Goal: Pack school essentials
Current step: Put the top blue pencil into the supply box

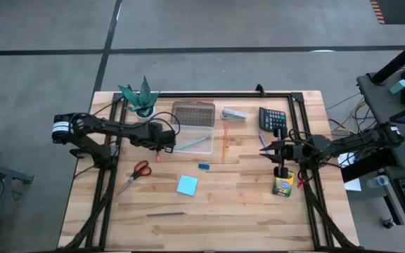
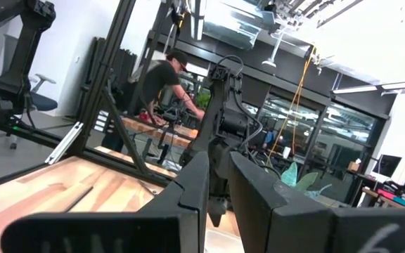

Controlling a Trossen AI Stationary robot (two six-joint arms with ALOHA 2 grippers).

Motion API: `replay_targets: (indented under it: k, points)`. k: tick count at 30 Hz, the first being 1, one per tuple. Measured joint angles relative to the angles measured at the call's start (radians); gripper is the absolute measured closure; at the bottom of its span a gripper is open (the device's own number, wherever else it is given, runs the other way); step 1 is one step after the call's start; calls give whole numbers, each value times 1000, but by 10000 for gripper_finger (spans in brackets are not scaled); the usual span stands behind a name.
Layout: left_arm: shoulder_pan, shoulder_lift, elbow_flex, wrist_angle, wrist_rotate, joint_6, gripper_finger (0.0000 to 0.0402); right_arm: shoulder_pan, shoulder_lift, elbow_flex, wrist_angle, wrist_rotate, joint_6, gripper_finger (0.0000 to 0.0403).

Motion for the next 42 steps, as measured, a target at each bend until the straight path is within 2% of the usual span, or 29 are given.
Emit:
replay_targets:
  k: [10,15,42]
  points:
    - [4,-8,-1,-2,0,2,301,0,0,0,-1,0,-4,355]
    - [4,-7,-2,2,-5,0,275,0,0,0,-1,1,-5,355]
    - [4,-7,-2,5,-34,0,271,0,0,0,-1,0,-5,355]
